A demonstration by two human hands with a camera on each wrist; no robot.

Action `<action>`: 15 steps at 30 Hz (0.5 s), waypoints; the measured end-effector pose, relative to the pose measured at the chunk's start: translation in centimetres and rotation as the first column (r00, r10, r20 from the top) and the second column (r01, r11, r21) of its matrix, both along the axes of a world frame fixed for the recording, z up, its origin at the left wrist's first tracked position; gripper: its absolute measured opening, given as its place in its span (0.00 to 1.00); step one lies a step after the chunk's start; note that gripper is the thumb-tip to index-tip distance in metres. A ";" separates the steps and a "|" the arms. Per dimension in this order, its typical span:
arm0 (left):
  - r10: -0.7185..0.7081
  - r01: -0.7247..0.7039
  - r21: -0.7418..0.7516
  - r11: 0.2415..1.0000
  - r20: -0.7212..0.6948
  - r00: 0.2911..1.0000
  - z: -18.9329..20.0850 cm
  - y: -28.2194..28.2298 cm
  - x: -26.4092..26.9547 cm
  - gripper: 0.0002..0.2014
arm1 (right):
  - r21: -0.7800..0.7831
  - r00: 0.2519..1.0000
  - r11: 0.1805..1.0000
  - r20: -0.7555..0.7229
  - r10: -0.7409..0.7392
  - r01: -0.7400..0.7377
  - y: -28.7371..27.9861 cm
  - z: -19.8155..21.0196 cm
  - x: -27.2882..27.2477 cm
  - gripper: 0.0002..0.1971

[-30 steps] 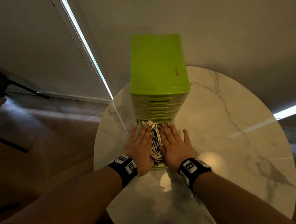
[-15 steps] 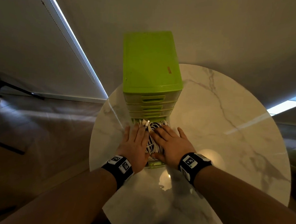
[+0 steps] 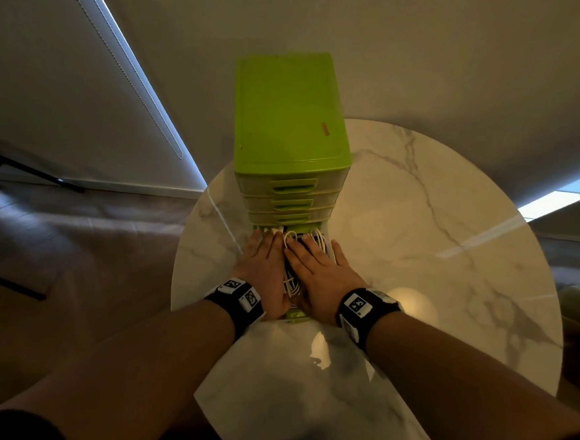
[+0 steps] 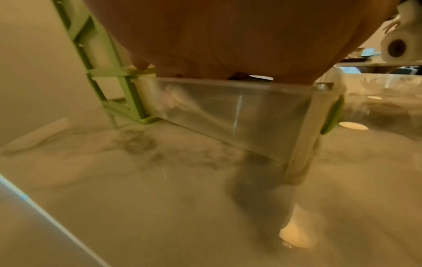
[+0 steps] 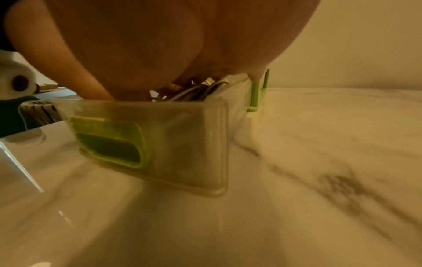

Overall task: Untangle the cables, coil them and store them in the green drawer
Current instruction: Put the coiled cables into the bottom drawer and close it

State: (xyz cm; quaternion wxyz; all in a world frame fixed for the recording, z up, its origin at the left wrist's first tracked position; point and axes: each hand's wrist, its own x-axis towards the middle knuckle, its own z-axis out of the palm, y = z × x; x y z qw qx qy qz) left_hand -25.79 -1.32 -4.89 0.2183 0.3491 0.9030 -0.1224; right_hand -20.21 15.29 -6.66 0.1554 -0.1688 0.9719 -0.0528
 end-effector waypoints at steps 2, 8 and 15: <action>0.017 -0.016 0.029 0.999 -0.024 1.000 0.0 -0.6 0.6 0.55 | 0.020 0.997 1.000 0.079 -0.006 0.004 0.0 0.4 -0.7 0.49; -0.042 0.042 0.005 0.999 -0.023 0.999 -0.6 -2.7 2.2 0.40 | 0.092 0.987 0.996 0.164 -0.004 -0.011 0.2 0.9 -1.6 0.49; -0.026 0.045 0.336 0.941 -0.061 0.998 4.7 -1.8 0.2 0.25 | 0.071 0.984 0.997 0.174 -0.034 0.022 -0.2 1.1 -1.1 0.50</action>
